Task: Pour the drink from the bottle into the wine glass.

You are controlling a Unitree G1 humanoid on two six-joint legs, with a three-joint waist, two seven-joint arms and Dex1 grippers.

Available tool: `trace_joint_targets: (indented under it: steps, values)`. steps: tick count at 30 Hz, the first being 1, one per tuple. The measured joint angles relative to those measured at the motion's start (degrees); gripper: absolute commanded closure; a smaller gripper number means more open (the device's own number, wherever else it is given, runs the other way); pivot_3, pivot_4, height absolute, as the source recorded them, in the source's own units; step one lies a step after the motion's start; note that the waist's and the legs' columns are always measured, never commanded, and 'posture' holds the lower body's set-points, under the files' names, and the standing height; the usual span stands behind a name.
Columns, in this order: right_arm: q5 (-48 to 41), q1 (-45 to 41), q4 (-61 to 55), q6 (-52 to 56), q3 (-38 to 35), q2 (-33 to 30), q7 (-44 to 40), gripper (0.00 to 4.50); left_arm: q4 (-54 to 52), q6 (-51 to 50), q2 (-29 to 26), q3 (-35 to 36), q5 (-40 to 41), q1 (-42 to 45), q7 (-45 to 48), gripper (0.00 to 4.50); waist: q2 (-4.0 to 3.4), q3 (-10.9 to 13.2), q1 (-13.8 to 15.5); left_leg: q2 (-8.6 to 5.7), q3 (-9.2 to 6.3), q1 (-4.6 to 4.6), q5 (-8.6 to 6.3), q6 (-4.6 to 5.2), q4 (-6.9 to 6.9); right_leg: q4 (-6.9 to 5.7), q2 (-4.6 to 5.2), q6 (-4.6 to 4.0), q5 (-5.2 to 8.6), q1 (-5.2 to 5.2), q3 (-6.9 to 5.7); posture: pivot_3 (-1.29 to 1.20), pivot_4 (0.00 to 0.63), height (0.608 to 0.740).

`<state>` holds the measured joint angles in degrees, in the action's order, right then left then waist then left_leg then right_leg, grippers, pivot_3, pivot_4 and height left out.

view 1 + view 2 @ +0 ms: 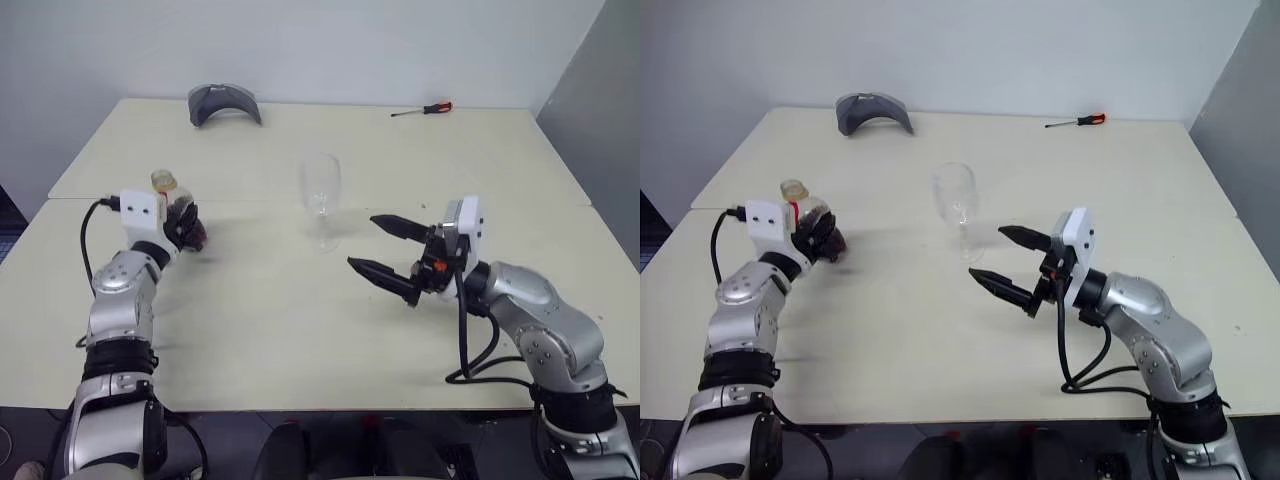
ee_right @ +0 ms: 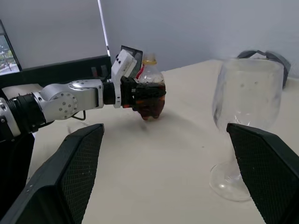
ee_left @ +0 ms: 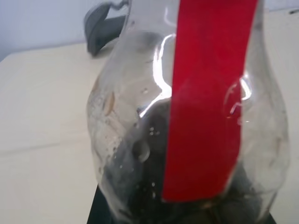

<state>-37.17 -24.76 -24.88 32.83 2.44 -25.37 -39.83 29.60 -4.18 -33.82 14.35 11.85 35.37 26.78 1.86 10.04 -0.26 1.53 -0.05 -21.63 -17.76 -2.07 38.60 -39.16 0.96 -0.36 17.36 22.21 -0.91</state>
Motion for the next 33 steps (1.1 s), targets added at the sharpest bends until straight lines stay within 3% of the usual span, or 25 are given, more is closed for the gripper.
trace_joint_targets:
  steps: [7, 13, 19, 33]
  values:
    - [2.62, -11.92, 11.92, -1.8, -0.47, 0.7, -1.54, 0.0, 1.44, 3.92, -2.39, -8.45, -4.68, 12.51, 9.31, 3.55, 0.0, 0.0, 0.0, -0.1, 0.1, -0.37, 0.04, -0.05, 0.36, -0.14, 0.06, 0.04, -0.03, 0.25, 0.09, 0.0, 0.15, 0.74]
    - [7.31, -16.62, 20.37, -5.46, 0.32, 1.39, -3.9, 0.0, 11.97, 8.96, -2.34, -14.82, -10.21, 21.76, 14.8, 3.55, 0.0, 0.0, -0.15, -0.1, 0.22, -1.3, 0.06, -0.07, 0.56, -0.63, 0.05, 0.04, -0.04, 1.36, 0.16, 0.0, 0.15, 0.74]
    - [10.69, -18.8, 23.89, -7.55, 1.26, 3.34, -4.0, 0.0, 21.86, 16.82, -2.26, -19.02, -15.38, 31.24, 17.65, 3.55, 0.0, 0.0, -0.43, -0.1, 0.29, -1.33, 0.07, -0.07, 0.57, -0.7, 0.07, 0.04, -0.04, 1.45, 0.18, 0.0, 0.15, 0.74]
    - [18.06, -24.16, 29.39, -10.08, 2.71, 8.89, -0.04, 0.0, 36.83, 31.23, -1.46, -25.23, -25.56, 40.46, 17.56, 3.55, 0.0, 0.0, -1.5, -0.09, 0.35, -1.39, 0.08, -0.06, 0.84, -0.88, 0.07, 0.04, -0.04, 1.54, 0.22, 0.0, 0.15, 0.74]
